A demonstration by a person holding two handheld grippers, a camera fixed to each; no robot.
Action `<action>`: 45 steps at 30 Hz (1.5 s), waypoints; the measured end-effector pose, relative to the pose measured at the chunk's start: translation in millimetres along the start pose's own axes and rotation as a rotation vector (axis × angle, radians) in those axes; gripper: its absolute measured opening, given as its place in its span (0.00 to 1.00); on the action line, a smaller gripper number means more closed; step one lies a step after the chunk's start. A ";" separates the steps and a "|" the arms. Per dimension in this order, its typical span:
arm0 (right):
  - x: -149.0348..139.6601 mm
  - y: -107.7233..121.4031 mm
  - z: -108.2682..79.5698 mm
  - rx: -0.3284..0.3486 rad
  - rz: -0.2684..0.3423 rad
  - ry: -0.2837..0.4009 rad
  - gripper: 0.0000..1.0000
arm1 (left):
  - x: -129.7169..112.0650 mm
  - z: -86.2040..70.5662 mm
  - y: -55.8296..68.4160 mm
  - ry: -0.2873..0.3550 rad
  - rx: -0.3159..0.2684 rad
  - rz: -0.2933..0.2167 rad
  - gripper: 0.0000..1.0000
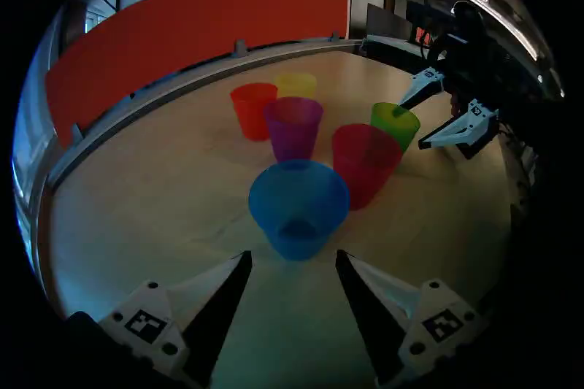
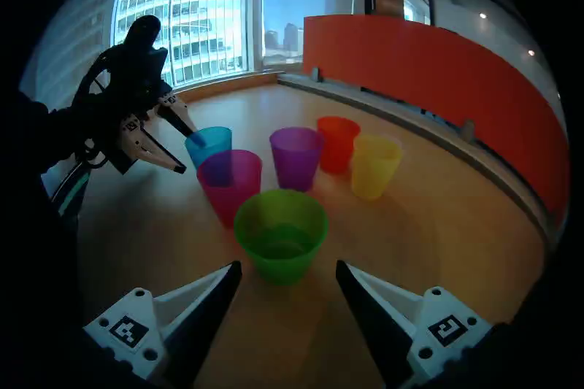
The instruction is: Pour water
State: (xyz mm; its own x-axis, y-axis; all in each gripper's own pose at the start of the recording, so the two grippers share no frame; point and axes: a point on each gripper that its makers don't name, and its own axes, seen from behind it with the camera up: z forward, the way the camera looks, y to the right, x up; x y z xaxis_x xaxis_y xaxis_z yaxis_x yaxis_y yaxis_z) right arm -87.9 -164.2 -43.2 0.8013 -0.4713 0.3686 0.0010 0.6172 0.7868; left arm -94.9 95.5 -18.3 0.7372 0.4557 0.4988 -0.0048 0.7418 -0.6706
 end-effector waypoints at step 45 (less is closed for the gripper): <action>55.7 73.4 -109.0 -0.458 0.156 0.385 1.00 | 40.5 -111.0 -54.0 0.433 0.461 -0.158 0.85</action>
State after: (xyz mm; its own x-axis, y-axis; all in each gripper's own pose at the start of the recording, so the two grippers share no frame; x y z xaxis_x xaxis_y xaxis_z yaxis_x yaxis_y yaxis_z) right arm 21.9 -76.5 -18.8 0.9710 -0.1452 0.1898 0.0549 0.9086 0.4141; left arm 10.3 19.3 -22.8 0.9581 0.1556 0.2407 -0.0924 0.9626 -0.2546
